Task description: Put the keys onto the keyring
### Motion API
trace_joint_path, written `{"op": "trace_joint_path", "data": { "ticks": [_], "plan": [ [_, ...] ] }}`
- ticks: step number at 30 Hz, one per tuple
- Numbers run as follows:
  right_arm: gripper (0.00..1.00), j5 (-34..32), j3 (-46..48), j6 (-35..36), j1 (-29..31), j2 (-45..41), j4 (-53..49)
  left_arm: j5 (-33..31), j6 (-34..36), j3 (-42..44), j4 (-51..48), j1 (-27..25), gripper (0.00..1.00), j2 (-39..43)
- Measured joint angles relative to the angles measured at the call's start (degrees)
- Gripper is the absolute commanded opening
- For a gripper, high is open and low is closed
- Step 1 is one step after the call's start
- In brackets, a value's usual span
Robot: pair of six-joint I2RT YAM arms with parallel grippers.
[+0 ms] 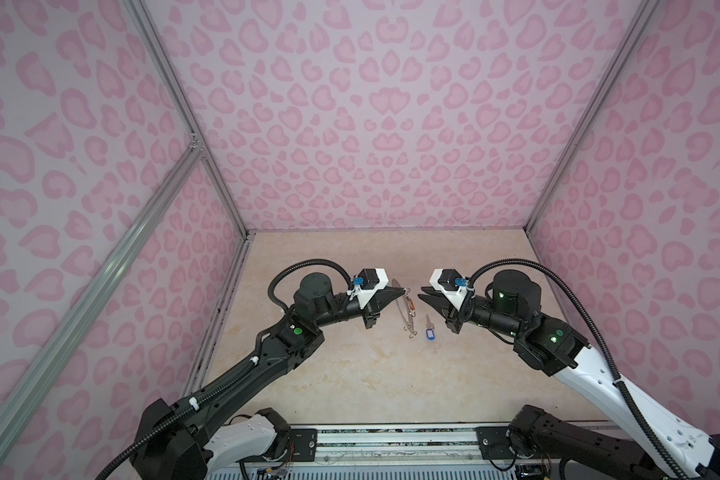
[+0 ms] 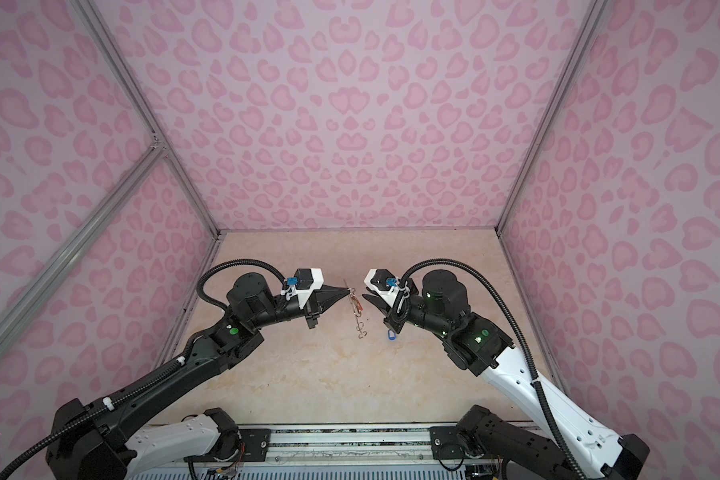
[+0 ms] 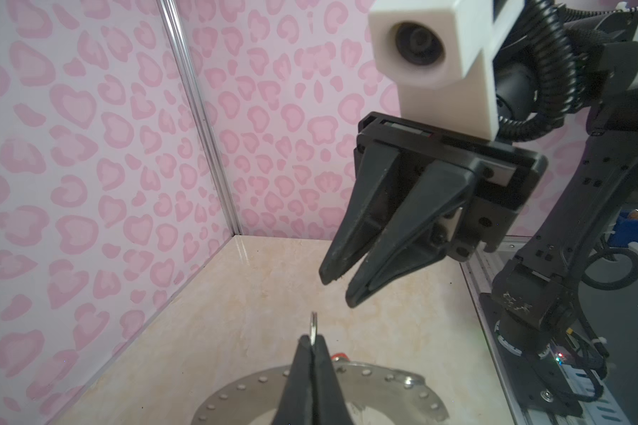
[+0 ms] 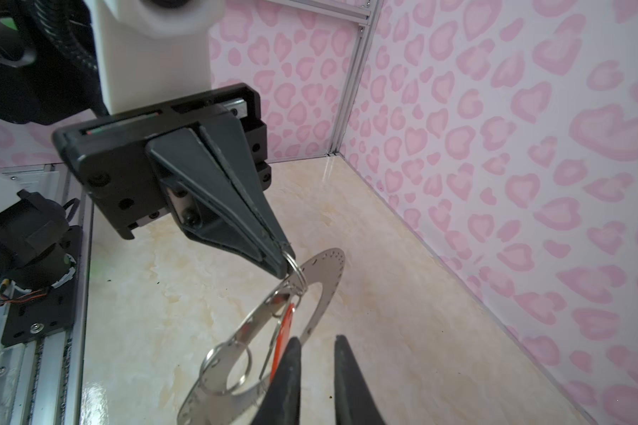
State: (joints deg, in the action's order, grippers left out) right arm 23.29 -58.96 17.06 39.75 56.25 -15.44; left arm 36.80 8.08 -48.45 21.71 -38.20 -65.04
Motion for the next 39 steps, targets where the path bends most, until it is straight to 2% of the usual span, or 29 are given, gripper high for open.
{"op": "trace_joint_path", "data": {
  "ticks": [9, 21, 29, 39],
  "plan": [
    [0.21, 4.79, 0.00, 0.07, -0.07, 1.31, -0.09, 2.38, 0.37, -0.44, -0.24, 0.37, 0.03, -0.17],
    [0.21, 6.29, -1.14, 0.11, -0.39, 2.67, -0.39, 3.98, 1.22, -1.18, -1.07, 0.37, 0.03, -0.48],
    [0.26, 7.41, -1.14, 0.09, -1.64, 1.36, -0.50, 4.46, 2.08, -1.29, -2.23, 0.37, 0.03, -0.48],
    [0.19, 9.62, -1.73, 0.09, -2.14, 2.54, -0.94, 5.33, 2.47, -1.55, -2.56, 0.37, 0.03, -0.96]
  ]
}}
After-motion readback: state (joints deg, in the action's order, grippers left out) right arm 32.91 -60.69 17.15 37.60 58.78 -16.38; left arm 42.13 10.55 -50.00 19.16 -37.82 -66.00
